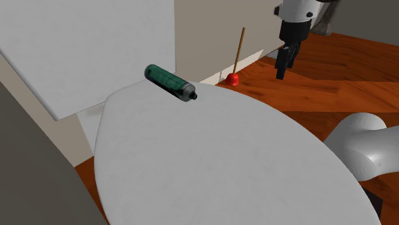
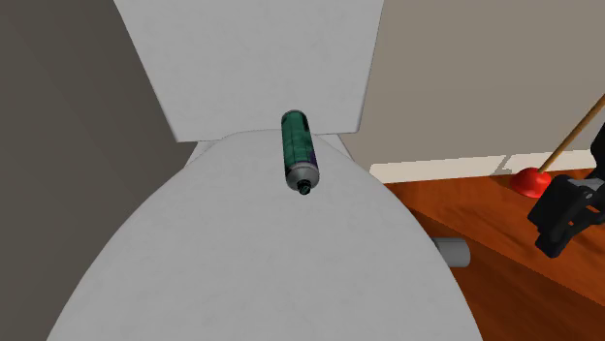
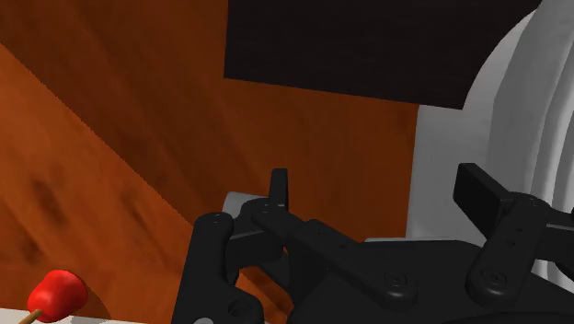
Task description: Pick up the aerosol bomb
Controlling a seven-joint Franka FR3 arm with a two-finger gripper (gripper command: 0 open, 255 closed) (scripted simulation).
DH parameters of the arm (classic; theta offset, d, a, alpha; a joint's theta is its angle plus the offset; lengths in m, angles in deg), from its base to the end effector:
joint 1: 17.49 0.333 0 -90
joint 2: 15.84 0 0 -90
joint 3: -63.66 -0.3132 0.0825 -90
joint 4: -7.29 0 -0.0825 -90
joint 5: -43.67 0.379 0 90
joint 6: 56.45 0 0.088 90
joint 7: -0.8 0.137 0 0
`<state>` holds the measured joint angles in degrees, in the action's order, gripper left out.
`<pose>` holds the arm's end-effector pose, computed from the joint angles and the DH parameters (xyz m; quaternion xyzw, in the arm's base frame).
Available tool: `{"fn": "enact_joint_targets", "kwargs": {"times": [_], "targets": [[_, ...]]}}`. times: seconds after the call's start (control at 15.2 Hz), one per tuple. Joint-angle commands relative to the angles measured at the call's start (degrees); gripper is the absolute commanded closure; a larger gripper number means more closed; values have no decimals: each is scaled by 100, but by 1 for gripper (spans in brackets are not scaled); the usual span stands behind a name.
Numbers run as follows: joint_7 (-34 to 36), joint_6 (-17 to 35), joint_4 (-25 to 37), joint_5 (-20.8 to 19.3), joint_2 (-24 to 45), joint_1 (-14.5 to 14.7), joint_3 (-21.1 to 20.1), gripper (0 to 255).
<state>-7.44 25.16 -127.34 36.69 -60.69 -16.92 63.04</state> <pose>0.2842 -0.0114 0.5503 0.9925 0.0754 -0.0750 0.0599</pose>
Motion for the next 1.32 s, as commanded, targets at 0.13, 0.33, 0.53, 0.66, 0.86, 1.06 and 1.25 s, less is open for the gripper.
{"fn": "enact_joint_targets", "kwargs": {"times": [0.13, 0.33, 0.53, 0.66, 0.86, 1.06, 1.25], "targets": [[232, 142, 102, 196, 194, 79, -191, 0], [571, 356, 298, 455, 518, 187, -472, 0], [901, 565, 546, 667, 876, 280, -745, 0], [1117, 699, 740, 781, 1132, 333, -925, 0], [1440, 887, 1075, 908, 1541, 400, -1190, 0], [1764, 1052, 1463, 978, 1978, 455, -1451, 0], [2096, 1191, 1905, 985, 2444, 503, -1708, 0]]}}
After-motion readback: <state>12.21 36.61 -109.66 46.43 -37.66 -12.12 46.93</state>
